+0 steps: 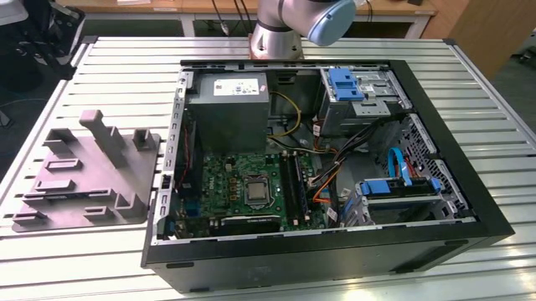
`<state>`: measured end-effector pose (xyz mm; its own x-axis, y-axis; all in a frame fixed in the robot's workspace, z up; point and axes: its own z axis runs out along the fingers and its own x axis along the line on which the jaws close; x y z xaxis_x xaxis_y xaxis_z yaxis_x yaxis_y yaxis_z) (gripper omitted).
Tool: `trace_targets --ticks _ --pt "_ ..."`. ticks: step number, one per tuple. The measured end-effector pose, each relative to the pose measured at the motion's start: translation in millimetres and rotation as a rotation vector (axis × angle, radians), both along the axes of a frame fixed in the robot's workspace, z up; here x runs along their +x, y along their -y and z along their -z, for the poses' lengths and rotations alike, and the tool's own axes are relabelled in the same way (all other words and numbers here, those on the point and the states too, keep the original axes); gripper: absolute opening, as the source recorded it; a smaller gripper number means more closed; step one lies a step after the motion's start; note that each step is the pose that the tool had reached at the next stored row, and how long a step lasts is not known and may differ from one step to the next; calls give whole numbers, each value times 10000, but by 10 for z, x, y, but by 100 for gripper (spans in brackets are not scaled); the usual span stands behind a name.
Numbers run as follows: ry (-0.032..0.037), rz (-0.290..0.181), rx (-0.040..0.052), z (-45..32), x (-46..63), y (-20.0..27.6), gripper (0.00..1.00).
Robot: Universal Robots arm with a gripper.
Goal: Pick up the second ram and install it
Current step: 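Reach for the second ram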
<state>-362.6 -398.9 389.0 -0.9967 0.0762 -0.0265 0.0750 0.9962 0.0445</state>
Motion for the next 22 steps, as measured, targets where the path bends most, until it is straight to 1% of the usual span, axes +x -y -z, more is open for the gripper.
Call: trace_targets --ticks 2,6,11,16,22 --pt "0 1 0 6 -55 0 10" --pt "1 1 0 25 -132 7 10" --pt "1 0 1 55 -202 46 10" --pt "0 0 0 88 -256 118 10" --pt "-1 1 0 137 -293 238 10"
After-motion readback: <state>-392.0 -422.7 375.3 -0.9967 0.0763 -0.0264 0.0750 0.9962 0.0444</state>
